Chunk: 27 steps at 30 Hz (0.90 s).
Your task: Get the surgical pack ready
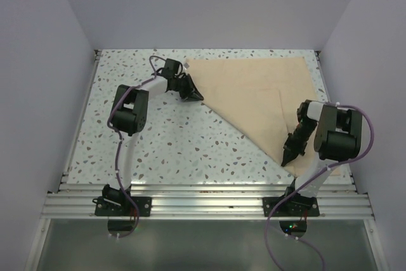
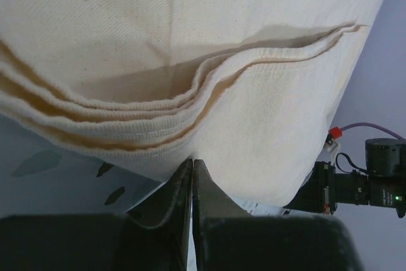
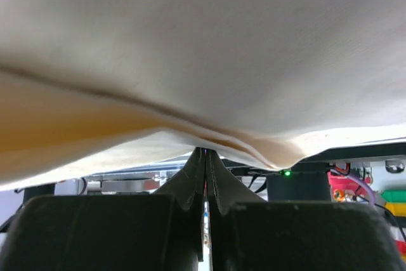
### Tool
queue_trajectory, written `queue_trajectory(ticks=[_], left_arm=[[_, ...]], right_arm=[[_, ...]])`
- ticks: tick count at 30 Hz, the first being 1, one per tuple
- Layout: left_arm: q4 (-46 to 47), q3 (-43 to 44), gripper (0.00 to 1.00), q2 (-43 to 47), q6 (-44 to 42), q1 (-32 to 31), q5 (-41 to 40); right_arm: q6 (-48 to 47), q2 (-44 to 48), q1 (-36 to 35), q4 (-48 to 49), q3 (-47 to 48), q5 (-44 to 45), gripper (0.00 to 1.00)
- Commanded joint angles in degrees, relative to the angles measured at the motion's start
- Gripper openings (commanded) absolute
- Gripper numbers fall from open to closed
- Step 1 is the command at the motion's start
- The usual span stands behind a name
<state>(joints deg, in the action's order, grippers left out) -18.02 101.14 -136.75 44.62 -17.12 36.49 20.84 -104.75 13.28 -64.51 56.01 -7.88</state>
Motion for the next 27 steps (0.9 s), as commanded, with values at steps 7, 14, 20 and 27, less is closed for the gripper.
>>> queue_trajectory(ticks=[7, 14, 20, 27], left_arm=[[0.18, 0.63, 0.07, -2.65, 0.21, 0.95, -1.51], [-2.72, 1.51, 0.11, 2.09, -3.57, 1.74, -4.14], [-6.14, 5.89, 0.18, 3.68, -5.59, 2.62, -6.68], [-8.17, 13.64, 0.28, 0.52, -6.65, 5.60, -7.66]], right_arm=[[5.00, 0.59, 8.77, -3.86, 0.15, 9.11, 0.00], [1.49, 5.35, 5.37, -2.73, 6.21, -4.76, 0.00], [1.48, 3.15, -6.06, -1.58, 16.66, -8.64, 0.00], [1.75, -3.88, -6.33, 0.26, 21.69, -9.78, 0.00]])
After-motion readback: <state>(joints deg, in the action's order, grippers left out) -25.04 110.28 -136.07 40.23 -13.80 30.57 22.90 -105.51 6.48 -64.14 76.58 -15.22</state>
